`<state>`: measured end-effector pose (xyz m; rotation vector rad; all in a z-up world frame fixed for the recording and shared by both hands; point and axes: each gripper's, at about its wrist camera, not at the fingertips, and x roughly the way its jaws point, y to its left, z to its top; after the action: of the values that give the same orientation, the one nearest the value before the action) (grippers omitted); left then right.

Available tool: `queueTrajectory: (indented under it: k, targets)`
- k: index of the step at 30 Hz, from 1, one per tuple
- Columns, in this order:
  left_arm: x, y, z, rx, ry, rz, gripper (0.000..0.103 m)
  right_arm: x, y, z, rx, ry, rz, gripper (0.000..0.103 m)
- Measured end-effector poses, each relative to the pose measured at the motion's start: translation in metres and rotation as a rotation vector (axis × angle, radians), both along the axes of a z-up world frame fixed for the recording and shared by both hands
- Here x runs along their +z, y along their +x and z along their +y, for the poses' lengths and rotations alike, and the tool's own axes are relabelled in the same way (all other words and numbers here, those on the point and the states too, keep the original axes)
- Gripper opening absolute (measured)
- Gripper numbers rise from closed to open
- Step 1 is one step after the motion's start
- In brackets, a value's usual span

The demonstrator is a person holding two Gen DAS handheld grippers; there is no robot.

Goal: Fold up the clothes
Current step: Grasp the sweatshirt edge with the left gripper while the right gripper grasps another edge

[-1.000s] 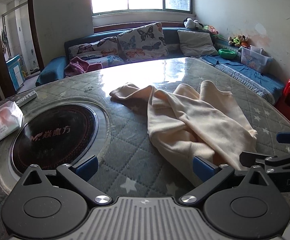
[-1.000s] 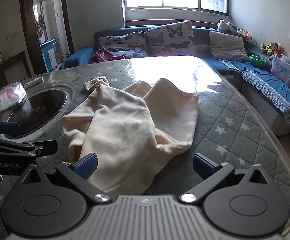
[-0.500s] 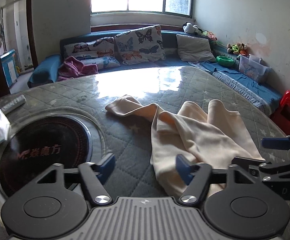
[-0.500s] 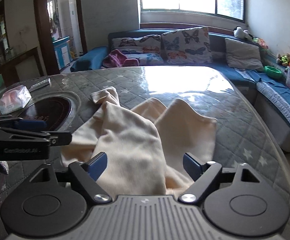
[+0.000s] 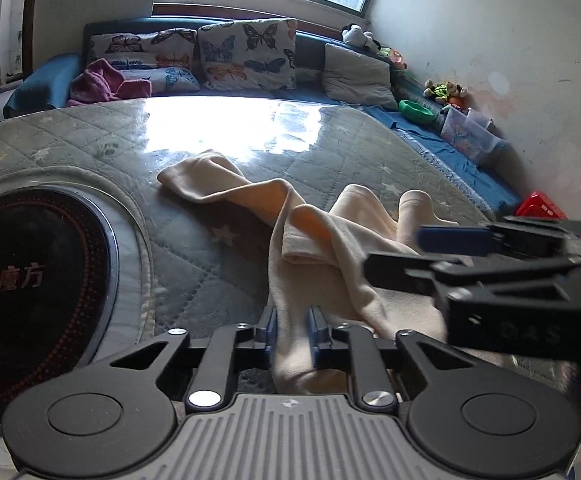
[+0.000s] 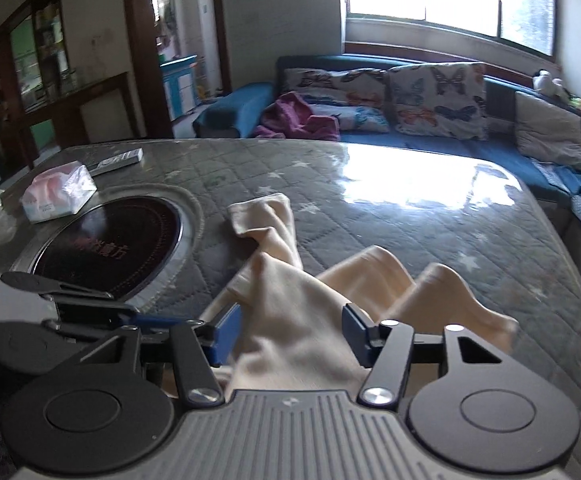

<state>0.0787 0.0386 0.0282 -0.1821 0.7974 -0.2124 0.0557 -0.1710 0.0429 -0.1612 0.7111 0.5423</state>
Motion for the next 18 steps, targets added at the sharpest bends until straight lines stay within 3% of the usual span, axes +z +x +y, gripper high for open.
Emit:
queueTrajectory:
  k: [8, 13, 16, 18]
  targets:
    - [-0.001, -0.006, 0.002, -0.01, 0.01, -0.016, 0.012, -0.013, 0.021, 0.029, 0.073, -0.03, 0.045, 0.035]
    - [0.0, -0.003, 0.005, 0.002, 0.017, -0.011, 0.016, -0.018, 0.022, 0.029, 0.059, -0.051, 0.035, 0.011]
    - [0.004, 0.001, 0.004, 0.01, 0.031, -0.022, 0.029, -0.013, 0.016, 0.018, 0.025, -0.047, -0.003, 0.007]
    - [0.007, 0.005, 0.004, 0.019, 0.034, -0.026, 0.046, -0.008, 0.012, 0.006, -0.011, -0.029, -0.028, 0.007]
